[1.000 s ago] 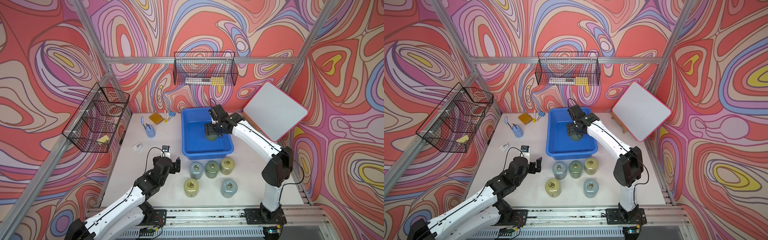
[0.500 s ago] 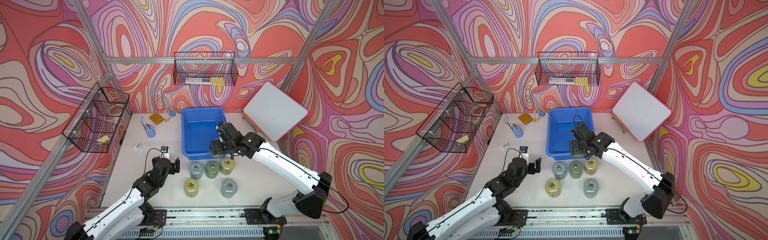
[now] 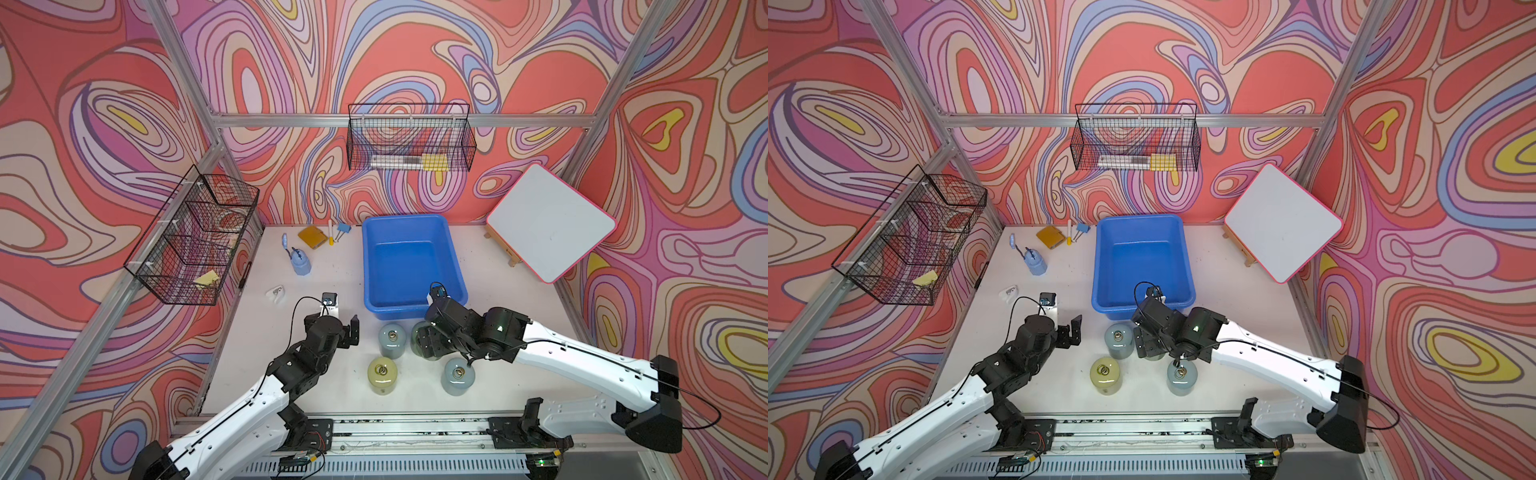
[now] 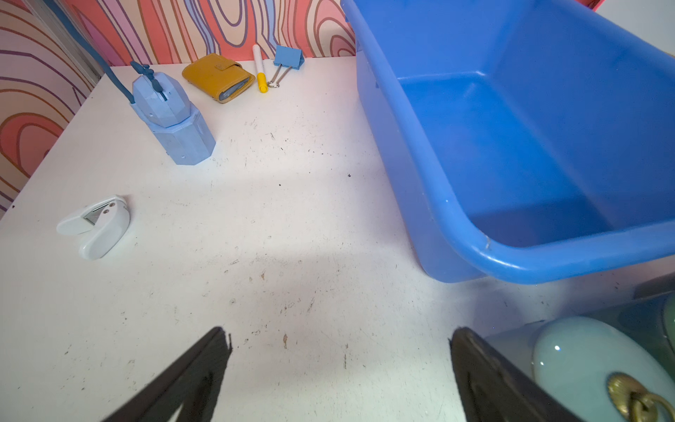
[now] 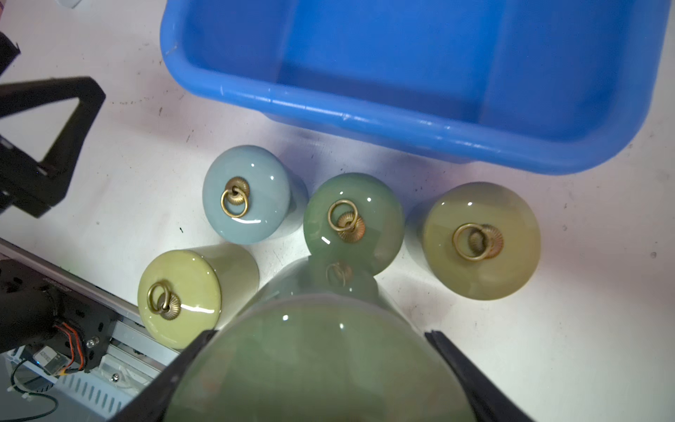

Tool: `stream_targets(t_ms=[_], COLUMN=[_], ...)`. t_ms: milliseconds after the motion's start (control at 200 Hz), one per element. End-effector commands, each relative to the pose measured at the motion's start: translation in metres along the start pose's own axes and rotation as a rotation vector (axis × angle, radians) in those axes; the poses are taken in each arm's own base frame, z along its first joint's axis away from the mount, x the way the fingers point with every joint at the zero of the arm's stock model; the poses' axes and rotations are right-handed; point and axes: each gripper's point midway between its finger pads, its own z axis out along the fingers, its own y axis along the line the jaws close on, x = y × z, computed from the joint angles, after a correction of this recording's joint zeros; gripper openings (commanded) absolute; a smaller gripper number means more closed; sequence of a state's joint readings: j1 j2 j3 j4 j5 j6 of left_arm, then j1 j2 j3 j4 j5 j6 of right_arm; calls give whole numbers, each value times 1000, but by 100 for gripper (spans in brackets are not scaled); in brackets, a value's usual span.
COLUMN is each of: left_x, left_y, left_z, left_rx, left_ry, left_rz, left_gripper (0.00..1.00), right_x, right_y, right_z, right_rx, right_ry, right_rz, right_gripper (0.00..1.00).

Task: Take the tea canister out of the basket
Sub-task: Place the tea canister at the center of the board.

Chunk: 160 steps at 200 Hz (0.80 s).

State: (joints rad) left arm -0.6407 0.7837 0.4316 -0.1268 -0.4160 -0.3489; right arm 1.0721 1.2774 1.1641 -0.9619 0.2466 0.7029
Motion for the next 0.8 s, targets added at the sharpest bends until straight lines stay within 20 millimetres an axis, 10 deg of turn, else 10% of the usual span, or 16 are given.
stream_targets(t_ms=[0, 796], left_x=[1, 1], left_y=[3, 3], left_z=[3, 3], left_rx=[-18, -18], left_ry=[-8, -9], left_rz=[-16, -17], left_gripper=[99, 99], right_x=[-5, 59], right_y=[18, 46], right_z=[-2, 58], right_rx=[-36, 14], right_ry=[-68, 52], right_rz=[49, 54], right_gripper=[64, 64])
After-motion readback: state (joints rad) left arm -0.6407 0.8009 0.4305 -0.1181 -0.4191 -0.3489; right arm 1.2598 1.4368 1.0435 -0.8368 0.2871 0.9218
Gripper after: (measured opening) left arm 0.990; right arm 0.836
